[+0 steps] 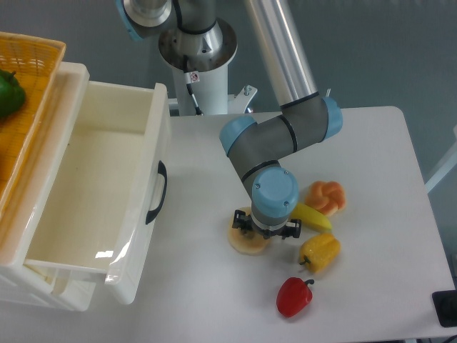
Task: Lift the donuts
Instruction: 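Close the gripper fingers on the donut ring, then lift the held donut up off the table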
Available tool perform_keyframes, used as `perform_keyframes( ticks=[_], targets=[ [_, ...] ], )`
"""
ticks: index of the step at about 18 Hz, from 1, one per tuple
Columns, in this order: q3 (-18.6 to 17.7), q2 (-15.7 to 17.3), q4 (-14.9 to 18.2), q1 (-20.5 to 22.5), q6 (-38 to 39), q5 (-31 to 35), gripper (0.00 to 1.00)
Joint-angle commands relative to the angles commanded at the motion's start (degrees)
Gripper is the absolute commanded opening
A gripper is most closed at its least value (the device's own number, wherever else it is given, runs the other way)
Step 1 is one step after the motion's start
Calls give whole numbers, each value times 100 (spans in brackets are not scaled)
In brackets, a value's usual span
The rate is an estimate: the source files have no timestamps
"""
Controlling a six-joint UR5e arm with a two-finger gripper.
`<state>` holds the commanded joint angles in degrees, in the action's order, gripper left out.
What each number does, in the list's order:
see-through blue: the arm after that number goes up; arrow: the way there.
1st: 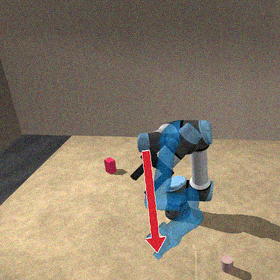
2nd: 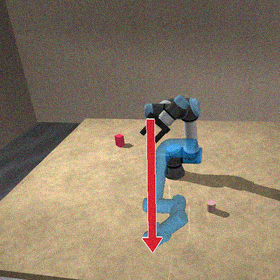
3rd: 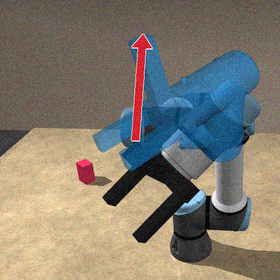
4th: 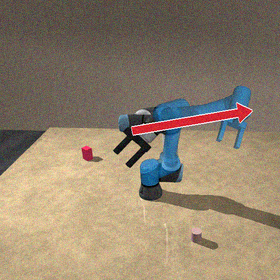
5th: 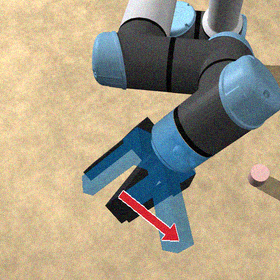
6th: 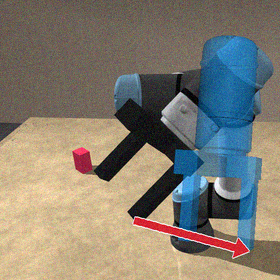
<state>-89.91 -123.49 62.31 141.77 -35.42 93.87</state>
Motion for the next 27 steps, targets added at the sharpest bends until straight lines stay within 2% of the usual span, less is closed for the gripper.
perform_keyframes(
  ticks=[6, 9, 14, 18, 21, 24, 27],
  targets=[
    [26, 44, 18, 0, -17, -26, 18],
    [35, 79, 26, 9, -44, -35, 6],
    [149, 307, 88, 26, -53, -167, 4],
    [220, 544, 88, -140, -140, -237, 4],
    [211, 773, 88, -237, -693, -298, 4],
    [176, 1010, 114, -246, -905, -606, 4],
    [167, 1230, 298, -220, -1474, -711, 4]
  ],
)
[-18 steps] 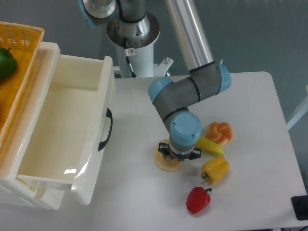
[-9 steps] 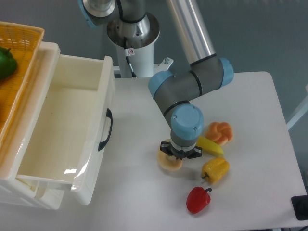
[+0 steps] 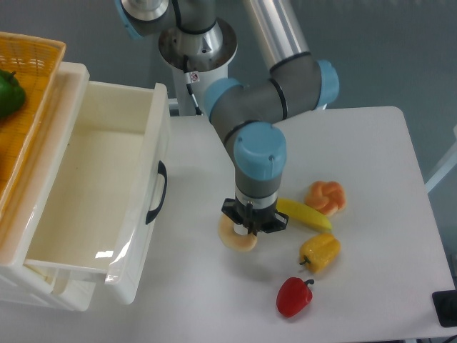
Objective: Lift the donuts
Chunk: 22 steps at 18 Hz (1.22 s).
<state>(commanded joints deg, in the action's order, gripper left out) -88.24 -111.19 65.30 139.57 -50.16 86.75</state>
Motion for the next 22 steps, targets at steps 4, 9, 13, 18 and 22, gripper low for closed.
perform_keyframes(
  ticks=[4, 9, 13, 18, 22],
  targets=[
    [44, 167, 316, 9, -835, -27, 4],
    [44, 255, 510, 9, -1398, -27, 4],
    [44, 255, 546, 0, -1505, -36, 4],
    [9, 264, 554, 70, -1514, -36, 4],
    [9, 317, 554, 106, -1567, -150, 4]
  ],
)
